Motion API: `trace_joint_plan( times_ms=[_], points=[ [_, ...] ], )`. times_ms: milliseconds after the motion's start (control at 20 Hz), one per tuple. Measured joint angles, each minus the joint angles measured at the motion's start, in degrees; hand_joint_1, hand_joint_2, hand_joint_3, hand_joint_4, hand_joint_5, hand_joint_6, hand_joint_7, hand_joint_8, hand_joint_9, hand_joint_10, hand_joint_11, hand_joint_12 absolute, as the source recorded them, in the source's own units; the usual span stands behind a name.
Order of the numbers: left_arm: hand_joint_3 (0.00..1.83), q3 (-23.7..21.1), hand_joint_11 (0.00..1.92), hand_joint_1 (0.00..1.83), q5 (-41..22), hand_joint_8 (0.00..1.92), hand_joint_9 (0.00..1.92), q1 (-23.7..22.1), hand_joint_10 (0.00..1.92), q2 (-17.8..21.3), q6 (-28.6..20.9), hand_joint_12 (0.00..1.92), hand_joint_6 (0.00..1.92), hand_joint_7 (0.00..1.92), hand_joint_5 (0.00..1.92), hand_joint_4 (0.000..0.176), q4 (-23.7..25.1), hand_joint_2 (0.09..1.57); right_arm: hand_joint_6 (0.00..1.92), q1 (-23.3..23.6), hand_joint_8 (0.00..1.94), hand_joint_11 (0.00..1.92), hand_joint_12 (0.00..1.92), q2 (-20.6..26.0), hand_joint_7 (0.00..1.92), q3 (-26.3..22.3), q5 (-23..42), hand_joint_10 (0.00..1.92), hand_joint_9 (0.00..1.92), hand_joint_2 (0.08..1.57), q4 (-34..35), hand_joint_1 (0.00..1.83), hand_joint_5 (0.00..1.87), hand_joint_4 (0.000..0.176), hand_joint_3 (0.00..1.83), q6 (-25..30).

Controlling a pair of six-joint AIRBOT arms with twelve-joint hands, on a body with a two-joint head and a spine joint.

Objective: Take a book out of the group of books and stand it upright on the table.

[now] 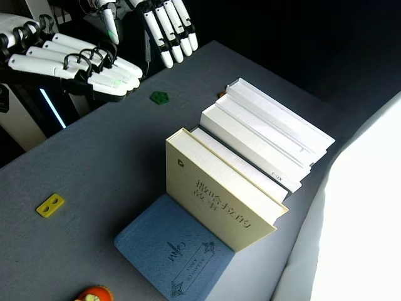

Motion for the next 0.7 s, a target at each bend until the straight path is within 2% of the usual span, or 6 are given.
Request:
trace_joint_plan(
  times_ms=[50, 150, 200, 300, 650, 700],
  points=[
    [0.0, 0.0, 0.0, 0.0, 0.0, 0.0, 0.08, 0.0, 0.0, 0.0, 0.0, 0.1, 0.0, 0.16, 0.15, 0.024, 0.0, 1.35, 0.04, -1.0, 0.01, 0.0, 0.0, -2.4, 0.14, 0.1, 7.1, 0.02, 0.06, 1.2, 3.4, 0.12, 0.16, 0.0, 0.02, -4.6],
    [0.0, 0.0, 0.0, 0.0, 0.0, 0.0, 0.06, 0.0, 0.0, 0.0, 0.0, 0.07, 0.0, 0.15, 0.14, 0.024, 0.0, 1.35, 0.03, -1.4, 0.01, 0.0, 0.0, -3.1, 0.13, 0.2, 9.3, 0.01, 0.05, 1.2, 3.3, 0.12, 0.16, 0.0, 0.02, -4.9],
    [0.0, 0.0, 0.0, 0.0, 0.0, 0.0, 0.07, 0.0, 0.0, 0.0, 0.0, 0.16, 0.0, 0.16, 0.15, 0.03, 0.0, 1.34, 0.03, -1.4, 0.0, 0.0, 0.0, -3.9, 0.1, 0.6, 10.1, 0.0, 0.03, 1.2, 3.3, 0.13, 0.15, 0.0, 0.02, -4.8],
    [0.0, 0.0, 0.0, 0.0, 0.0, 0.0, 0.08, 0.0, 0.0, 0.0, 0.0, 0.22, 0.0, 0.16, 0.15, 0.027, 0.0, 1.34, 0.03, -1.4, 0.01, 0.0, 0.0, -7.0, 0.11, 2.6, 11.5, 0.01, 0.03, 1.19, 3.5, 0.14, 0.17, 0.0, 0.01, -5.1],
    [0.0, 0.1, 0.0, 0.0, 0.0, 0.0, 0.06, 0.0, 0.0, 0.0, 0.0, 0.21, 0.0, 0.11, 0.08, 0.029, 0.1, 1.33, 0.04, -1.5, 0.01, 0.0, 0.0, -12.9, 0.09, 8.9, 13.6, 0.01, 0.01, 1.21, 4.1, 0.08, 0.23, 0.0, 0.01, -4.4],
    [0.0, 0.1, 0.0, 0.0, 0.0, 0.0, 0.07, 0.0, 0.01, 0.0, 0.0, 0.26, 0.0, 0.12, 0.09, 0.029, 0.1, 1.34, 0.04, -1.5, 0.01, 0.0, 0.0, -13.7, 0.1, 9.2, 14.4, 0.01, 0.02, 1.21, 4.2, 0.08, 0.23, 0.0, 0.01, -4.3]
  ],
)
